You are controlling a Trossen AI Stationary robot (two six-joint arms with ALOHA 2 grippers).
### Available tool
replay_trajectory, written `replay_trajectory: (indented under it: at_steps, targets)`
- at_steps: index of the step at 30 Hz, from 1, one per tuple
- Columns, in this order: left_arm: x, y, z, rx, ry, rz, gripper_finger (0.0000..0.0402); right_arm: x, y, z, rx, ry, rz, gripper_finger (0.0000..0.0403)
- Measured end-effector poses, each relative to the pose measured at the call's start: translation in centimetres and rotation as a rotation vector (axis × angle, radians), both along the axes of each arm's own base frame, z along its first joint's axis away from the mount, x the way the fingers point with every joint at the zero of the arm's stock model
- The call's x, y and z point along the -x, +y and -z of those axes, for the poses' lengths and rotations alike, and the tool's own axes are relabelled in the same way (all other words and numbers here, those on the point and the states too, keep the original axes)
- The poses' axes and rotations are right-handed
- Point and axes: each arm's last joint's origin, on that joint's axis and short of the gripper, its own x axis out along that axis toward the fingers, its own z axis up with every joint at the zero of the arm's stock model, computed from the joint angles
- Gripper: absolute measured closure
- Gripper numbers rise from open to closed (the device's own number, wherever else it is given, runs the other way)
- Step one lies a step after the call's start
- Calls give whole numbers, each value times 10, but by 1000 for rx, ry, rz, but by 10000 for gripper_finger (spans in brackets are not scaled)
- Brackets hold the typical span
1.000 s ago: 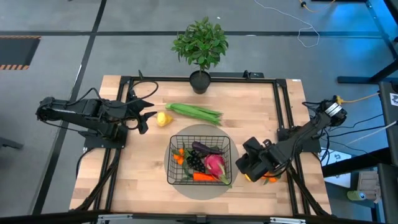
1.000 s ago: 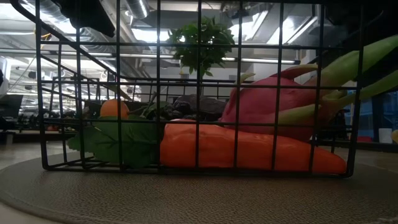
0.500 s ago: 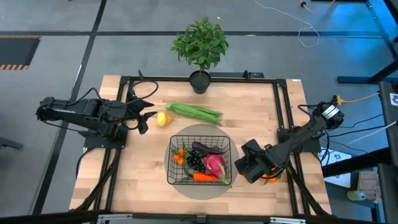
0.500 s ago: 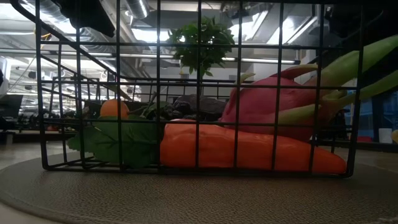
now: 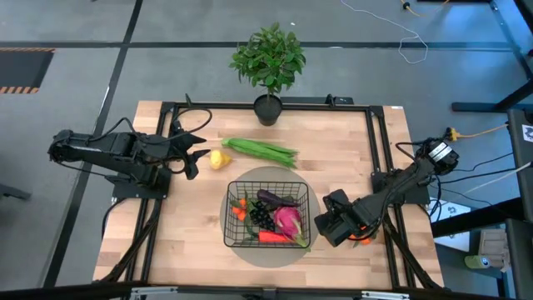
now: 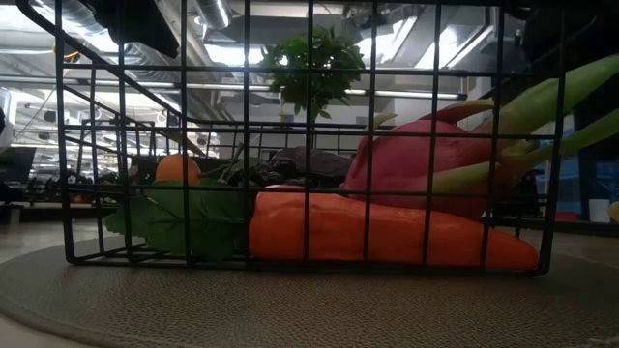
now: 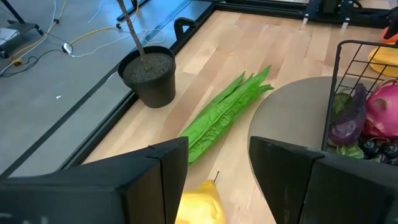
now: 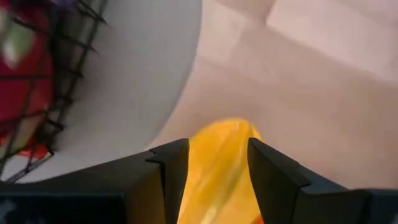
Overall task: Build produce basket
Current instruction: Put the starfruit into the black wire basket
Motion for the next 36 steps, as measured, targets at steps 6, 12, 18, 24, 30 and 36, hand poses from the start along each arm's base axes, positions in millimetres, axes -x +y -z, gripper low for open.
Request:
replay_trajectory:
  at_steps: [6, 12, 18, 24, 30, 36]
  targets:
    - [0, 0, 0, 0, 0, -1, 241, 2, 1, 0, -46, 39, 21, 250]
    - [0, 0, 0, -2, 1, 1, 241, 1, 4, 6, -103, 80, 159, 250]
    - [0, 0, 0, -6, 4, 3, 241, -4, 8, 21, -78, 119, 174, 250]
    - [0, 0, 0, -6, 4, 3, 241, -9, 12, 29, -77, 113, 172, 250]
    - [0, 0, 0, -6, 4, 2, 241, -9, 11, 30, -67, 122, 155, 255]
    - [0, 0, 0, -6, 4, 3, 241, -6, 9, 29, -42, 145, 142, 313]
